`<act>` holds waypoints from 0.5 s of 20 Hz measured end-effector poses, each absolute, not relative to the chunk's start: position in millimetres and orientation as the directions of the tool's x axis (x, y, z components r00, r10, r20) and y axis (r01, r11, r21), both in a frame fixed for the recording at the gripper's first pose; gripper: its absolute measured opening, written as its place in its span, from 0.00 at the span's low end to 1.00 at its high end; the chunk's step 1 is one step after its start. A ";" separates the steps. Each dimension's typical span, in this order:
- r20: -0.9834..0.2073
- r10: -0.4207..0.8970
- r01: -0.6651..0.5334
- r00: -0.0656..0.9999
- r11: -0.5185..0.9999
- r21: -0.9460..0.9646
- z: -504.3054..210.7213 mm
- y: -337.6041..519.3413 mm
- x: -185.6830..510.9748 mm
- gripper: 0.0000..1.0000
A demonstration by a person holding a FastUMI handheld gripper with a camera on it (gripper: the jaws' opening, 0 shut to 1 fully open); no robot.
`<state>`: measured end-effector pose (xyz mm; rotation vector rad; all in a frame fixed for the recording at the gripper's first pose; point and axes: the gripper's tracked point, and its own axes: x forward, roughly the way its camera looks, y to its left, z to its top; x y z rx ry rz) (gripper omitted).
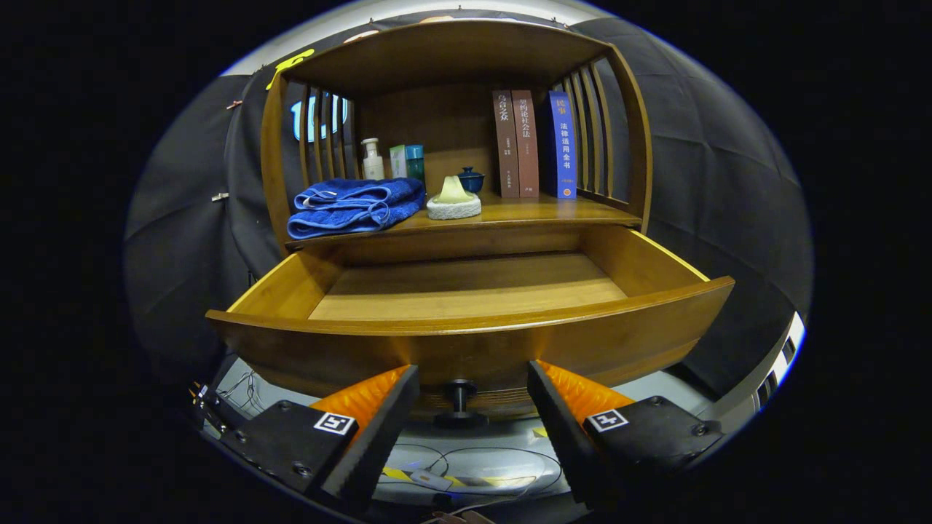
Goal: Pull open the drawer, take out the items inside it, and place them on the countertop above the cabinet.
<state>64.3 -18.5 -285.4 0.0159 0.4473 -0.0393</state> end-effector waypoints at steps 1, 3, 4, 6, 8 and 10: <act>-0.430 -0.035 0.042 0.902 0.999 0.007 -284.6 -17.4 74.0 1.00; -0.405 -0.038 0.044 0.914 0.999 0.005 -277.9 -16.6 94.7 1.00; -0.431 -0.040 0.043 0.901 0.999 -0.003 -285.0 -16.7 103.4 1.00; -0.431 -0.043 0.046 0.902 0.999 -0.003 -281.6 -15.6 120.8 1.00; -0.431 -0.044 0.049 0.901 0.999 -0.001 -286.5 -16.0 142.4 1.00; -0.429 -0.048 0.049 0.902 0.999 -0.009 -287.3 -15.7 156.7 1.00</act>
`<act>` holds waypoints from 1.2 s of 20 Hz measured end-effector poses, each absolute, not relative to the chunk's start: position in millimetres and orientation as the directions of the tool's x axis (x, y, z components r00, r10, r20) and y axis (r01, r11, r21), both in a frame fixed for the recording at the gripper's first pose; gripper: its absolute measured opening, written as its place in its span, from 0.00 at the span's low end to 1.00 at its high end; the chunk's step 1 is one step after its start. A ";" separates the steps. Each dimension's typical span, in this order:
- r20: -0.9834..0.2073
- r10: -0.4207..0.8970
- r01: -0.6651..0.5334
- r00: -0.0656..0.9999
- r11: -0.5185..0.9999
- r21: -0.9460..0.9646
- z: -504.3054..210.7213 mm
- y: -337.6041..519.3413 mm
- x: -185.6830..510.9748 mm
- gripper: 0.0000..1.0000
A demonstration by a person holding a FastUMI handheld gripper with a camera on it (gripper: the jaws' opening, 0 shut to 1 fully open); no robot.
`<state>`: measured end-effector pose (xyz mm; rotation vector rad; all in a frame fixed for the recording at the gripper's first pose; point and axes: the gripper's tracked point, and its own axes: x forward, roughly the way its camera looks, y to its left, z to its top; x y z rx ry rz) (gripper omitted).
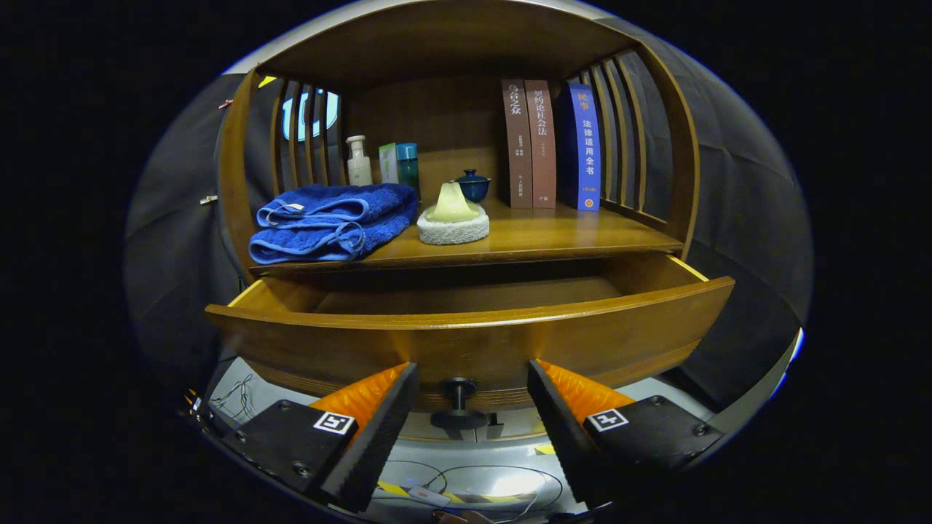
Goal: Pull open the drawer, take out the items inside it, and place them on the countertop above the cabinet.
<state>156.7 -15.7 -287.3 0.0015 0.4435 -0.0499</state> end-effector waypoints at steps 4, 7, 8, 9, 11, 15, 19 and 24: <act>-0.419 -0.056 0.052 0.906 0.998 -0.023 -287.4 -13.7 187.2 1.00; -0.420 -0.058 0.052 0.905 0.998 -0.027 -292.7 -12.8 204.5 1.00; -0.421 -0.058 0.052 0.905 0.998 -0.025 -294.2 -13.0 208.9 1.00; -0.421 -0.057 0.052 0.905 0.998 -0.023 -294.5 -12.8 212.5 1.00; -0.418 -0.058 0.054 0.907 0.998 -0.022 -295.0 -12.8 219.1 1.00; -0.417 -0.077 0.065 0.906 0.997 -0.042 -298.6 -11.7 223.3 1.00; -0.431 -0.074 0.066 0.899 0.997 -0.035 -304.2 -9.1 223.6 1.00; -0.419 -0.055 0.039 0.906 0.998 -0.046 -292.5 -6.9 213.3 1.00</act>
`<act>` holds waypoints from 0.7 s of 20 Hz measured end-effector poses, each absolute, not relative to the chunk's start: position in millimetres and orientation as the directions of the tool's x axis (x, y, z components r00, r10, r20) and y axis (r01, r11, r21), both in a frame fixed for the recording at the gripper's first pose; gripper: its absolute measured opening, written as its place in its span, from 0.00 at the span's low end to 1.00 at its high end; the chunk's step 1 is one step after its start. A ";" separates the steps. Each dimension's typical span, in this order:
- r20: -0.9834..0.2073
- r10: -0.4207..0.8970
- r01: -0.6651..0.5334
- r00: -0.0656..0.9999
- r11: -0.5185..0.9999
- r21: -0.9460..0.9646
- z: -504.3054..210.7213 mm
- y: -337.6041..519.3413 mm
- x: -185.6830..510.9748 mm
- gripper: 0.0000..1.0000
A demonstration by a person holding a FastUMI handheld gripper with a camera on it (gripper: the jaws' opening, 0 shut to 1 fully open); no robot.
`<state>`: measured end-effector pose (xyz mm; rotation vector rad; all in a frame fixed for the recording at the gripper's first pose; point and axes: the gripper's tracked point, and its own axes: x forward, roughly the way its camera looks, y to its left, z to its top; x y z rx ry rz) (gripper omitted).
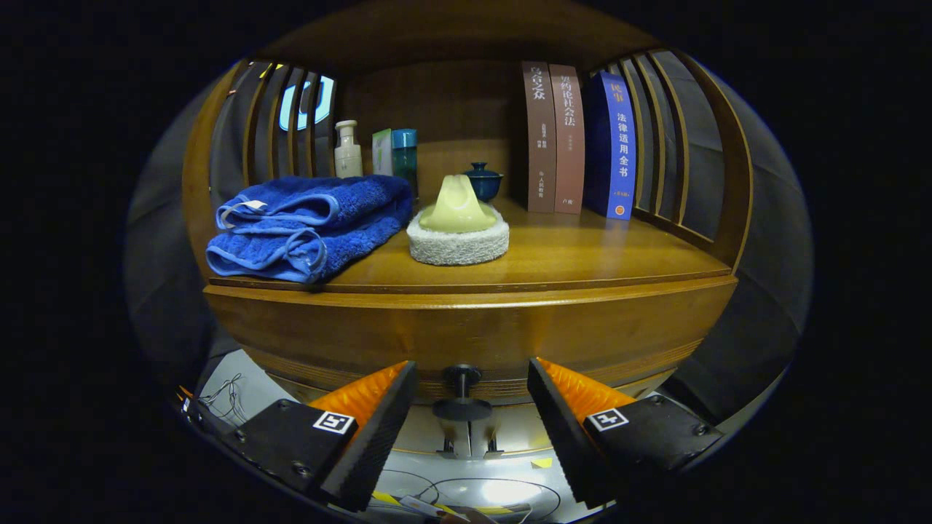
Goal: Pull open the drawer, take out the items inside it, and place them on the countertop above the cabinet.
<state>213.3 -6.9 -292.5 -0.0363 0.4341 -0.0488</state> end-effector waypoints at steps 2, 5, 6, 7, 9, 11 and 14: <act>-0.399 -0.057 0.037 0.915 0.998 -0.059 -278.3 -7.9 202.4 1.00; -0.365 -0.057 0.039 0.929 0.998 -0.056 -252.7 -9.3 185.8 1.00; -0.345 -0.054 0.039 0.937 0.998 -0.051 -238.5 -11.9 180.9 1.00; -0.322 -0.051 0.037 0.945 0.998 -0.048 -225.6 -11.1 174.4 1.00; -0.275 -0.045 0.030 0.960 0.998 -0.057 -198.0 -9.0 161.7 1.00; -0.224 -0.041 0.027 0.974 0.997 -0.066 -169.1 -8.0 149.5 1.00; -0.122 -0.027 0.020 0.992 0.998 -0.058 -122.7 -5.2 132.7 1.00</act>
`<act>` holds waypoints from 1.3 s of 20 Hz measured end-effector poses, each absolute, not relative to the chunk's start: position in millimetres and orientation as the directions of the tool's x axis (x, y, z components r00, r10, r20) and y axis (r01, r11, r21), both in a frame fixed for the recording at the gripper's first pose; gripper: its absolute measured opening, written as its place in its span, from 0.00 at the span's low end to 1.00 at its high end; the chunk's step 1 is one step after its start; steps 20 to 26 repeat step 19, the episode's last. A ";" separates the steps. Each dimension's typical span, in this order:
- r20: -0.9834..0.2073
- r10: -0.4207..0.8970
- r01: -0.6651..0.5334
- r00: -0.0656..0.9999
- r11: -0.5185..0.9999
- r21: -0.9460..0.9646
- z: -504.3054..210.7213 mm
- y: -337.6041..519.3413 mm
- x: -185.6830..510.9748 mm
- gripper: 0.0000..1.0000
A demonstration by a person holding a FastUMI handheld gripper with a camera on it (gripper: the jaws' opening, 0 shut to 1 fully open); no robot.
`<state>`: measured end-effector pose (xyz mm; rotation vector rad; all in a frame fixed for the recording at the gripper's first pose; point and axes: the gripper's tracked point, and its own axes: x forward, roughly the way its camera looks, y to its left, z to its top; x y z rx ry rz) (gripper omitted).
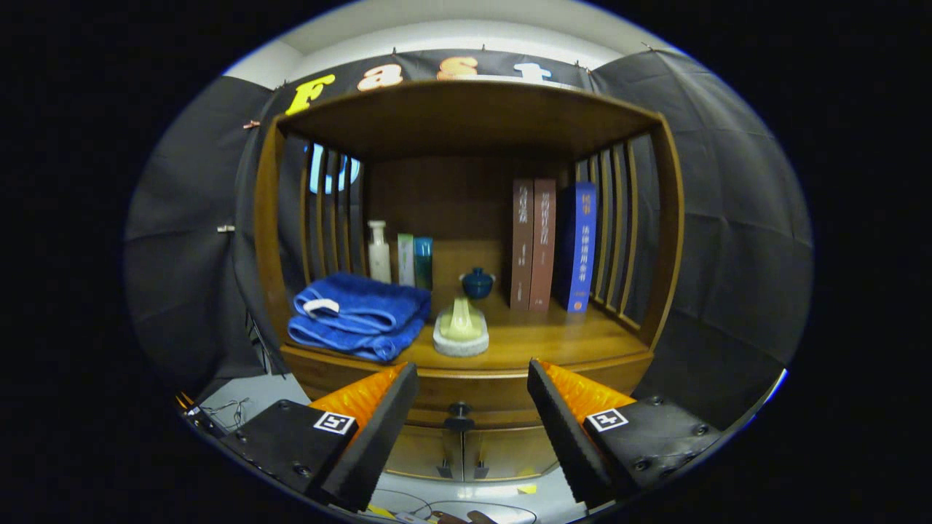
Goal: Pull open the drawer, take out the items inside it, and place them on the countertop above the cabinet.
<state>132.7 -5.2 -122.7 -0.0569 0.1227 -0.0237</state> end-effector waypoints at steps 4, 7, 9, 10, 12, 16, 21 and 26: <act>-0.047 -0.014 0.011 0.999 0.998 -0.059 -87.0 -1.2 106.8 0.99; -0.016 -0.001 0.000 1.000 0.998 -0.060 -69.8 2.3 86.0 0.99; 0.009 0.001 0.000 1.000 0.998 -0.059 -58.3 3.6 73.6 0.99; 0.020 -0.003 0.004 1.000 0.998 -0.059 -55.6 1.7 70.6 0.99; 0.039 -0.003 0.005 0.999 0.999 -0.054 -48.7 1.6 65.1 0.99; 0.045 0.010 -0.008 0.999 0.999 -0.049 -49.2 8.8 59.0 0.99; 0.052 0.012 -0.009 0.999 0.999 -0.053 -48.4 11.5 56.0 0.99; 0.052 0.012 -0.009 0.999 0.999 -0.053 -48.4 11.5 56.0 0.99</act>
